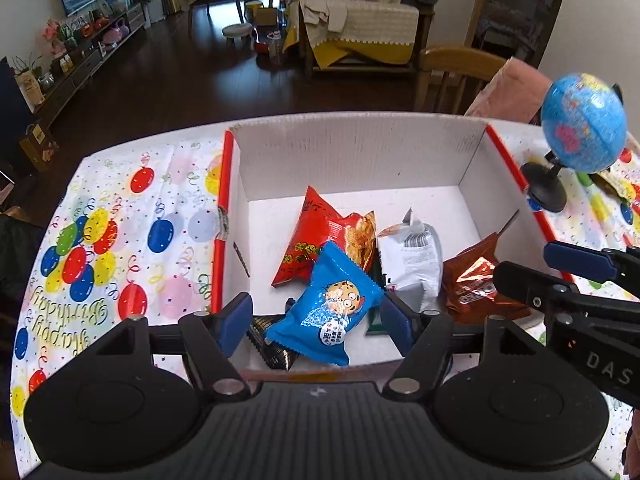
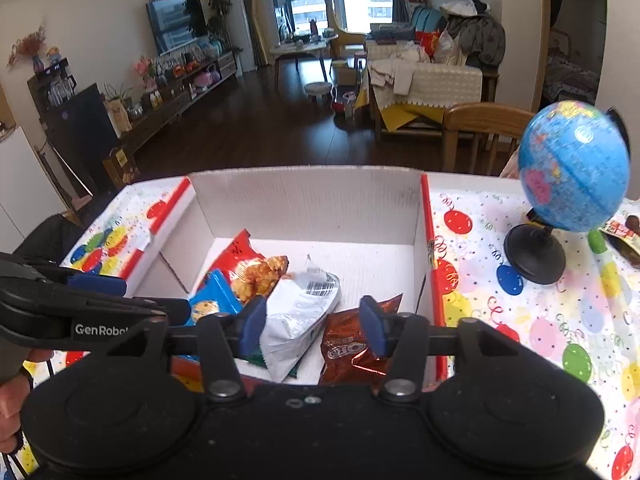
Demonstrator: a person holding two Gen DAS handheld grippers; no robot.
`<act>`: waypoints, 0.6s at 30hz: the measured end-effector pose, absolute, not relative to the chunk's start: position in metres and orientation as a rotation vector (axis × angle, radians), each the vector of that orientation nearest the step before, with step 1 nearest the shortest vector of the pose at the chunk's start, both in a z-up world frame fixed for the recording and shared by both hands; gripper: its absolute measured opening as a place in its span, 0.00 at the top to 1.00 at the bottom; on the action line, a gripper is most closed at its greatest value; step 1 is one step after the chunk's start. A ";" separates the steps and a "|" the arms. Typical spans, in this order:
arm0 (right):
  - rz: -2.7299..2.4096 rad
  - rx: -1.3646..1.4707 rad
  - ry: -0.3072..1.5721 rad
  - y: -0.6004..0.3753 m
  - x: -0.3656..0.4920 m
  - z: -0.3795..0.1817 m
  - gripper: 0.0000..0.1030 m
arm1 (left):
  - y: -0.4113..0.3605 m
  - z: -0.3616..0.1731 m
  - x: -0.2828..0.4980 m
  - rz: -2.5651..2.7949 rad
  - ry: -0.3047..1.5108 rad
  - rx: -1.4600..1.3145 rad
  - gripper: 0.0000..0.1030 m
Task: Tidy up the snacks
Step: 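Open both grippers to release the packets into the red box, then withdraw both tools from the red box back toward the snack pile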
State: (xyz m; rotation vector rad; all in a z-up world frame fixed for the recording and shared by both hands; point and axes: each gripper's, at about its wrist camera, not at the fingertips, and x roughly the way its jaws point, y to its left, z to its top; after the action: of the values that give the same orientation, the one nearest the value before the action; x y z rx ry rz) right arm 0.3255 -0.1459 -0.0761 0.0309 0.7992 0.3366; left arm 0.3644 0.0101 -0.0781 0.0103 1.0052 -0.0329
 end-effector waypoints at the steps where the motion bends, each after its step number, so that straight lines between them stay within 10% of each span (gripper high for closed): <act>1: 0.337 0.033 0.790 -0.146 0.321 -0.073 0.44 | 0.011 -0.074 0.361 -0.032 0.997 0.009 0.31; 18: 0.333 0.093 0.665 -0.148 0.242 -0.024 0.21 | 0.025 -0.015 0.284 -0.075 0.861 -0.020 0.26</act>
State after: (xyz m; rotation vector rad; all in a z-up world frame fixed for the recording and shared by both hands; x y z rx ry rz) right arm 0.2417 -0.1483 -0.0237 0.0935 0.6648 0.3332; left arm 0.2835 0.0251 -0.0147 -0.0198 0.8609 -0.0746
